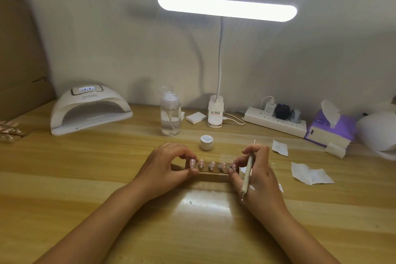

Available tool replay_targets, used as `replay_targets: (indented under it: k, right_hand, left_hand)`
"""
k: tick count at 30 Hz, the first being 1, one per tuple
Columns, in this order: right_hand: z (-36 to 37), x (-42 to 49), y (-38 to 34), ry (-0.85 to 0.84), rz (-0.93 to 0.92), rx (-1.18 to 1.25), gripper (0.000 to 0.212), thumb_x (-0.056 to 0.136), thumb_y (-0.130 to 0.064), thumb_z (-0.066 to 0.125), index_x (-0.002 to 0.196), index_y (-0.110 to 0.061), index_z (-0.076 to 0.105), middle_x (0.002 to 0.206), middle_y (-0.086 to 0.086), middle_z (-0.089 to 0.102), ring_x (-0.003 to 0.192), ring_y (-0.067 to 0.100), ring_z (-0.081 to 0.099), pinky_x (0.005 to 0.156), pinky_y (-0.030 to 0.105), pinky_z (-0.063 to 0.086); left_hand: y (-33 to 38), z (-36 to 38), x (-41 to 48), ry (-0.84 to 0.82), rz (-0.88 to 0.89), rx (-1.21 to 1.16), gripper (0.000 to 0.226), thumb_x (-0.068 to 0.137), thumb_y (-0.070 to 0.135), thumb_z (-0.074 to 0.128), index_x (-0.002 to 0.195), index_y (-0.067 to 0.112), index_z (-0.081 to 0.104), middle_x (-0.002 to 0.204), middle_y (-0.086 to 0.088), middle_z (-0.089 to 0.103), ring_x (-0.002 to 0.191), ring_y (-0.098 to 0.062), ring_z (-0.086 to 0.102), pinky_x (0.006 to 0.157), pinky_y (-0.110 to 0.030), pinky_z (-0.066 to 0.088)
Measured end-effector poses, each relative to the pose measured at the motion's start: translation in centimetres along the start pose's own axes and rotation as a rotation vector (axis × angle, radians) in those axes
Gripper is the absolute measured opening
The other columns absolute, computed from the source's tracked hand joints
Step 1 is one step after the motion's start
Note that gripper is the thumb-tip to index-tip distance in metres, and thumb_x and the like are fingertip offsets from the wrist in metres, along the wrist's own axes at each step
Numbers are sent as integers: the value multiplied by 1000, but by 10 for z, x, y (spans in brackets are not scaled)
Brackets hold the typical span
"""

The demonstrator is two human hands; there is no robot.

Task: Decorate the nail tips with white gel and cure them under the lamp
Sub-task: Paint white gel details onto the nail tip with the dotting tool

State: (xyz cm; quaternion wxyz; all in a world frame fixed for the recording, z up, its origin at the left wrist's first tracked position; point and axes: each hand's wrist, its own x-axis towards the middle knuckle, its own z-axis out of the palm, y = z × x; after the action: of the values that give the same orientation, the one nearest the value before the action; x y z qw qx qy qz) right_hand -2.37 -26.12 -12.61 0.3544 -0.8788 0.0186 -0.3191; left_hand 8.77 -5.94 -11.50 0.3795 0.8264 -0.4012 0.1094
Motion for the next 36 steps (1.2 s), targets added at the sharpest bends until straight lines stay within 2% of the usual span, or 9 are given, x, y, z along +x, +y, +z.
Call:
replay_targets:
  k: [5, 10, 15, 18, 22, 25, 28, 32, 36]
  right_hand:
    - [0, 0, 0, 3, -25, -9, 49, 85, -5, 75, 109, -19, 35, 87, -11, 58, 88, 11, 61, 79, 31, 51]
    - [1, 0, 3, 7, -41, -2, 52, 84, -3, 74, 109, -22, 33, 89, -11, 59, 90, 12, 62, 78, 29, 50]
    - [5, -2, 2, -53, -90, -20, 62, 83, -5, 74, 109, -34, 25, 102, -21, 56, 106, 3, 56, 84, 7, 37]
    - [5, -2, 1, -32, -155, -54, 66, 81, -6, 76, 107, -38, 25, 99, -22, 55, 100, 1, 56, 82, 10, 37]
    - [7, -2, 1, 31, -243, -119, 60, 80, -3, 78, 109, -28, 32, 93, -12, 57, 88, 7, 57, 76, 14, 38]
    - [6, -1, 1, 58, -281, -142, 60, 77, 2, 78, 109, -24, 35, 92, -9, 57, 85, 11, 56, 77, 15, 39]
    - [8, -3, -1, 67, -326, -185, 60, 73, 3, 79, 107, -22, 36, 93, -11, 57, 86, 10, 54, 79, 22, 39]
    - [8, -4, -5, 75, -342, -197, 59, 71, 1, 80, 107, -22, 39, 95, -10, 60, 90, 8, 55, 90, 16, 34]
    - [8, -7, -7, 46, -322, -194, 58, 74, -3, 79, 110, -22, 38, 95, -14, 59, 91, 4, 55, 98, 12, 27]
  left_hand:
    - [-2, 1, 0, -2, -6, -8, 20, 72, 29, 82, 90, 31, 72, 89, 21, 67, 91, -2, 59, 79, -25, 47]
    - [-3, 2, 1, -6, -16, -24, 20, 72, 30, 82, 89, 32, 72, 88, 20, 68, 91, -3, 60, 80, -29, 50]
    - [-1, 2, 1, 12, -27, -15, 22, 72, 28, 84, 91, 29, 73, 89, 19, 68, 91, -2, 60, 81, -30, 50]
    - [2, 2, 2, 14, -16, -2, 21, 73, 28, 84, 92, 29, 73, 90, 17, 68, 91, -2, 59, 82, -33, 49]
    - [3, 3, 1, 9, -8, 10, 19, 73, 32, 82, 90, 32, 72, 90, 20, 68, 93, -2, 58, 86, -40, 47]
    - [3, 4, 2, 5, 1, 21, 20, 73, 45, 77, 90, 36, 71, 89, 23, 66, 94, -2, 58, 88, -43, 46]
    - [-1, 5, 2, 21, -15, 52, 29, 70, 59, 63, 88, 38, 70, 88, 25, 65, 94, -1, 57, 92, -41, 43]
    - [-17, 0, 2, 82, -136, 184, 16, 75, 54, 69, 86, 47, 62, 93, 30, 64, 101, 0, 53, 100, -32, 25]
    - [-31, -8, 0, 84, -315, 257, 19, 79, 57, 68, 91, 43, 63, 95, 27, 63, 104, -3, 50, 94, -28, 19]
